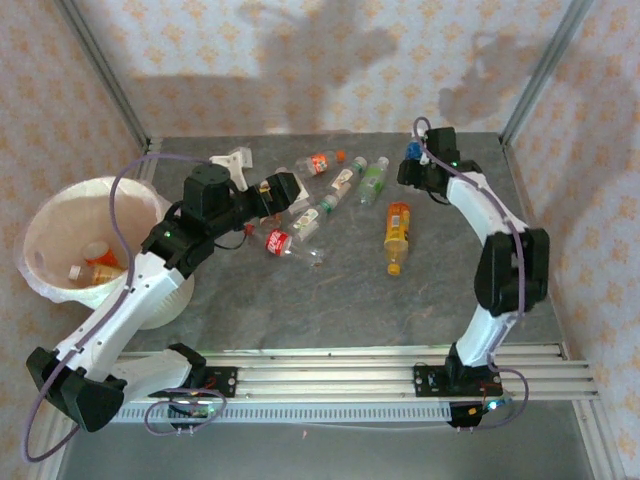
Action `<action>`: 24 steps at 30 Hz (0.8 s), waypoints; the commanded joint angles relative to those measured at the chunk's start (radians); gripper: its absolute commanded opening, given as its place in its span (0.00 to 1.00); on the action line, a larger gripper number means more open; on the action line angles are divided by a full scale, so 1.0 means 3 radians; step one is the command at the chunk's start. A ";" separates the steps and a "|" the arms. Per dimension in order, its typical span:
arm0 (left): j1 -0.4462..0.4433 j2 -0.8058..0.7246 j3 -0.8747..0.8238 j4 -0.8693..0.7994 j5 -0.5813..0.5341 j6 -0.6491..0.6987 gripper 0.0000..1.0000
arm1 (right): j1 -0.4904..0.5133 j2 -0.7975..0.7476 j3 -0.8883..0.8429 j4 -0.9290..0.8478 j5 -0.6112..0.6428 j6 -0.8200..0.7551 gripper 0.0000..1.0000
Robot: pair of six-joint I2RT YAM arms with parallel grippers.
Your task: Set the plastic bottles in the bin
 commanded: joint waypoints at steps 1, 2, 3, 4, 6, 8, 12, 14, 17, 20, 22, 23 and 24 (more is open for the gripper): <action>-0.0048 0.0064 0.0106 0.0047 -0.0052 0.0037 1.00 | 0.0064 -0.0470 -0.0360 0.0286 -0.0377 0.0201 0.41; -0.0058 0.0090 0.0118 0.0055 -0.0036 0.0036 1.00 | 0.0088 -0.0626 -0.0471 0.0345 -0.0464 0.0216 0.41; -0.0072 0.0111 0.0128 0.0057 -0.0020 0.0036 1.00 | 0.0116 -0.0754 -0.0563 0.0389 -0.0534 0.0220 0.41; -0.0085 0.0140 0.0145 0.0070 -0.0016 0.0030 1.00 | 0.0146 -0.0905 -0.0670 0.0437 -0.0616 0.0224 0.41; -0.0127 0.0191 0.0170 0.0106 -0.0007 0.0028 1.00 | 0.0216 -0.1154 -0.0860 0.0545 -0.0773 0.0252 0.41; -0.0173 0.0255 0.0193 0.0153 0.0008 0.0026 1.00 | 0.0292 -0.1350 -0.1007 0.0620 -0.0932 0.0281 0.40; -0.0254 0.0447 0.0318 0.0205 0.0117 0.0031 1.00 | 0.0428 -0.1649 -0.1201 0.0656 -0.1223 0.0303 0.39; -0.0300 0.0550 0.0408 0.0191 0.0193 0.0041 1.00 | 0.0478 -0.1755 -0.1264 0.0678 -0.1430 0.0307 0.39; -0.0385 0.0703 0.0541 0.0229 0.0327 0.0080 1.00 | 0.0553 -0.1867 -0.1305 0.0616 -0.1720 0.0265 0.39; -0.0480 0.0826 0.0648 0.0322 0.0435 0.0104 1.00 | 0.0687 -0.1951 -0.1395 0.0727 -0.1851 0.0248 0.39; -0.0531 0.0889 0.0690 0.0364 0.0345 0.0066 1.00 | 0.0784 -0.1982 -0.1448 0.0843 -0.1879 0.0251 0.39; -0.0539 0.0917 0.0685 0.0421 0.0345 0.0031 1.00 | 0.0831 -0.1991 -0.1462 0.0898 -0.1884 0.0254 0.39; -0.0539 0.0955 0.0685 0.0501 0.0376 -0.0022 1.00 | 0.0876 -0.1996 -0.1472 0.0954 -0.1894 0.0262 0.39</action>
